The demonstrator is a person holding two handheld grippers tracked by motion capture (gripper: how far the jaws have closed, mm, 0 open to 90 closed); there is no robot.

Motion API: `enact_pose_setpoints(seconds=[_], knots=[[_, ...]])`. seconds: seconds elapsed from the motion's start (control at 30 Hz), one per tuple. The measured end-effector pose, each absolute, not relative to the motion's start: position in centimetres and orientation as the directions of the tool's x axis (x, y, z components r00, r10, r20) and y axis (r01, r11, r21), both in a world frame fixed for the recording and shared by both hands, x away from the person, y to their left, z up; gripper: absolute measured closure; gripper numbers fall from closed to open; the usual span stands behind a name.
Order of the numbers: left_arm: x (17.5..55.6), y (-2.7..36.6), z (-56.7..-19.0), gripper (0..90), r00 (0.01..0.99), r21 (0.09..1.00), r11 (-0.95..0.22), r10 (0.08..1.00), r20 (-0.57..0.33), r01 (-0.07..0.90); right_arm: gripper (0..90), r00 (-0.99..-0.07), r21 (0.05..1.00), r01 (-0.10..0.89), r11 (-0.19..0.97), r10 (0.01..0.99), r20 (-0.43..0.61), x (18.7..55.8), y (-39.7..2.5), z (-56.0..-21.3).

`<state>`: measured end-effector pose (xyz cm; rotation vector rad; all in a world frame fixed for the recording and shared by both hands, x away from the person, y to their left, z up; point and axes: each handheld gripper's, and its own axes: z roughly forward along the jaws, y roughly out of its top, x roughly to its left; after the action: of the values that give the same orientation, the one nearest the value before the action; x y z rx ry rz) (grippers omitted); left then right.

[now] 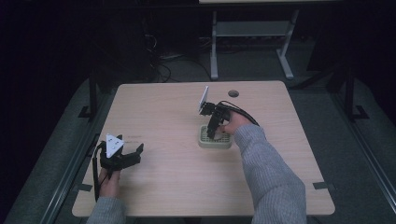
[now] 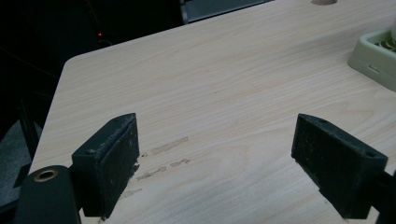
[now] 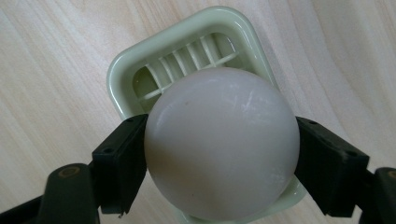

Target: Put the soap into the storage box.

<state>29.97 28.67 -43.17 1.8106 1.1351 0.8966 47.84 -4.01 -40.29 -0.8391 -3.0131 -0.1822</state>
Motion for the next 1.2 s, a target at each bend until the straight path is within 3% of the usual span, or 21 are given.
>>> enact_pose_setpoints(seconds=[0.87,1.2], knots=[[30.0,28.7,-43.2,14.8,0.342,0.893,-0.273,0.928,0.147,0.359,22.3,-0.873,0.09,0.488,0.868,0.487,0.032,47.7,-4.1,-41.2],[29.9,28.7,-43.2,14.8,0.345,0.889,-0.281,0.926,0.152,0.361,22.9,-0.863,0.138,0.505,0.852,0.504,0.045,47.6,-5.0,-40.6]])
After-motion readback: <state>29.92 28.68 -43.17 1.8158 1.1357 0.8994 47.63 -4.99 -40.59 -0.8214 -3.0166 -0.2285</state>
